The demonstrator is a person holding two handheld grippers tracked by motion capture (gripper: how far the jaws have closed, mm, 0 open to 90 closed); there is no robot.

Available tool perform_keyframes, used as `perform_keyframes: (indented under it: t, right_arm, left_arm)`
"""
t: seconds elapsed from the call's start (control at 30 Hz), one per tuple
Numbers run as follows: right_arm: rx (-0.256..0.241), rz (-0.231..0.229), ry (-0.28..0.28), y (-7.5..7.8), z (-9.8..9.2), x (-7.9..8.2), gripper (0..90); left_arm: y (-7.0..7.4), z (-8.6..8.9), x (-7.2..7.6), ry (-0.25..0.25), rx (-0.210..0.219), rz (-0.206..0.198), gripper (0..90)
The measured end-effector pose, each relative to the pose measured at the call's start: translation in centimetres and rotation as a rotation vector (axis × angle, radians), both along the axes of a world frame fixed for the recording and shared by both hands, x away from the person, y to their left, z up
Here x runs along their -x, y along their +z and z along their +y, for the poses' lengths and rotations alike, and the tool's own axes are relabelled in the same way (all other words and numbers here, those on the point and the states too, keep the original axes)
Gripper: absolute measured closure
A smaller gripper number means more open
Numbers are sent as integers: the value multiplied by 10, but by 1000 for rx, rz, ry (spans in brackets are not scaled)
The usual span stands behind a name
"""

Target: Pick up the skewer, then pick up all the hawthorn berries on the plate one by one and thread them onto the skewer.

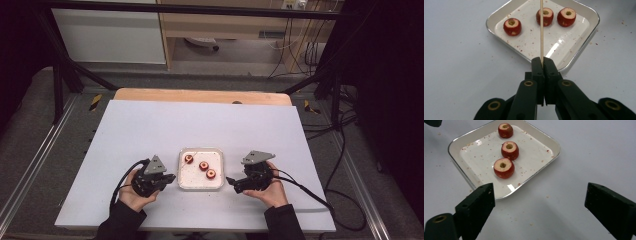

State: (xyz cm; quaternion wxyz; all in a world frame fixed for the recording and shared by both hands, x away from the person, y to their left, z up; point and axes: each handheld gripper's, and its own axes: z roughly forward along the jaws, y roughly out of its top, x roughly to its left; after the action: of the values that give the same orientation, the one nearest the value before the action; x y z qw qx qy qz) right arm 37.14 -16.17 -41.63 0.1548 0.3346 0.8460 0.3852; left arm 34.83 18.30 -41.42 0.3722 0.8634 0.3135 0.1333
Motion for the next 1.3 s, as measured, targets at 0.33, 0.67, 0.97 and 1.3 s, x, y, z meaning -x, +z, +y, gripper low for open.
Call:
perform_keyframes:
  t: [0.33, 0.67, 0.97, 1.3]
  right_arm:
    - [-57, 82, -2, 7, 10, -6, 24]
    - [-6, 135, 6, 12, 30, -16, 44]
    - [7, 185, 27, 16, 45, -24, 88]
    - [101, 269, 48, 18, 73, -38, 234]
  left_arm:
    - [-8, 24, 8, 74, 90, -42, 883]
    - [-18, 32, 14, 87, 105, -48, 883]
    - [-22, 36, 16, 90, 125, -45, 883]
    - [-22, 36, 16, 86, 128, -47, 883]
